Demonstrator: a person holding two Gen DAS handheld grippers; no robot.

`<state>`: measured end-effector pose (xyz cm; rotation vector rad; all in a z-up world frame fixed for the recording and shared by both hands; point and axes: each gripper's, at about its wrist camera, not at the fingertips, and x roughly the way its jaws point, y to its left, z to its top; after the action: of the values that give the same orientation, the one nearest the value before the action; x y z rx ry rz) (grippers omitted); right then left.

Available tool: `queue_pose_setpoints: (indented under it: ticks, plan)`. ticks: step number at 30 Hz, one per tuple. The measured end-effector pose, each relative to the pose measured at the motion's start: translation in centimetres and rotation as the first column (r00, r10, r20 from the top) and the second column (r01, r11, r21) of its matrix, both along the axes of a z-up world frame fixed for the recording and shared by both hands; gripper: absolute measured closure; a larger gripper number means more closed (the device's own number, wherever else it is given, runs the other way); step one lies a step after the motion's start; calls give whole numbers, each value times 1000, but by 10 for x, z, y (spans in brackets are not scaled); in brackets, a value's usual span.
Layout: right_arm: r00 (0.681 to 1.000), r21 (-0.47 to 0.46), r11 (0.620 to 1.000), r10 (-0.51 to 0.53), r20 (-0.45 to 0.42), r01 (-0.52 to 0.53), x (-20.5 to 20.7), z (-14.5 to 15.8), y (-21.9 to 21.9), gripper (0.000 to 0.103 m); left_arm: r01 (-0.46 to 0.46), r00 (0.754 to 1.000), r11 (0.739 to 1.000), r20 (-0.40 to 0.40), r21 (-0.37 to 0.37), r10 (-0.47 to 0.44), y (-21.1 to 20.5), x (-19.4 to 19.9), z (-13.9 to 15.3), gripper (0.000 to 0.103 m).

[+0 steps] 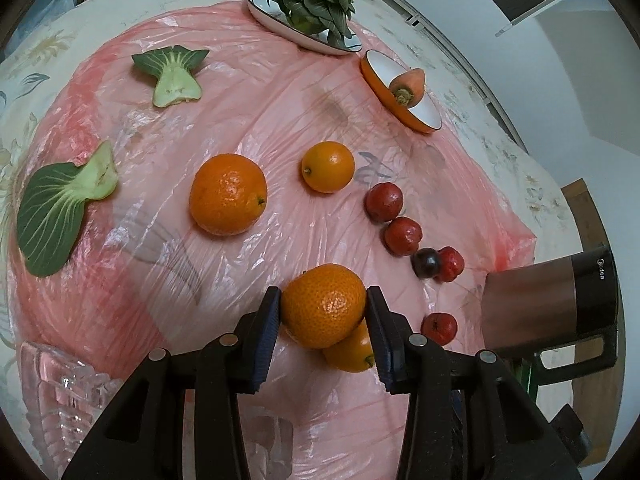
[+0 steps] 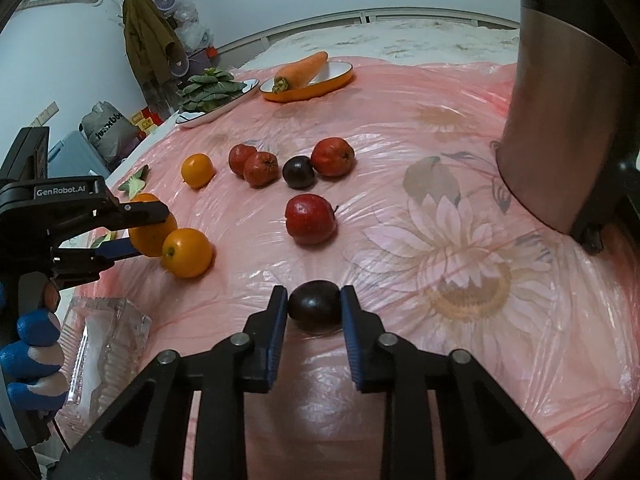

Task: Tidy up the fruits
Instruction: 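Carry the plum and orange over the green tray with both grippers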

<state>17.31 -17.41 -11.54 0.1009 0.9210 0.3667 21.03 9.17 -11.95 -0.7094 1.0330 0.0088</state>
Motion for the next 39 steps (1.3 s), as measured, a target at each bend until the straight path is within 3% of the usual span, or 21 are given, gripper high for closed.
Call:
queue_pose_setpoints:
  ticks: [9,17,24,32,39]
  plan:
    - [999,36,999,-4,37,3,-11,18,-7,67,13,999,1000,46,-17,-12,1,-9,19,66]
    - [997,61,998,-33,69,29,-32,37,-30,67,63,995,998,81,29,-65,-12,-26,45,66]
    - [993,51,996,-84,86,80,-54,48,-71,67,154,981,985,103,71,-161,-52,-44,61,66]
    - [978,28,983,-182,103,180,-72,55,-135,67,262,958,964,106,48,-266,-111,-56,69,66]
    - [955,13,962,-273,119,274,-87,58,-190,67,389,915,921,101,28,-390,-181,-61,70,66]
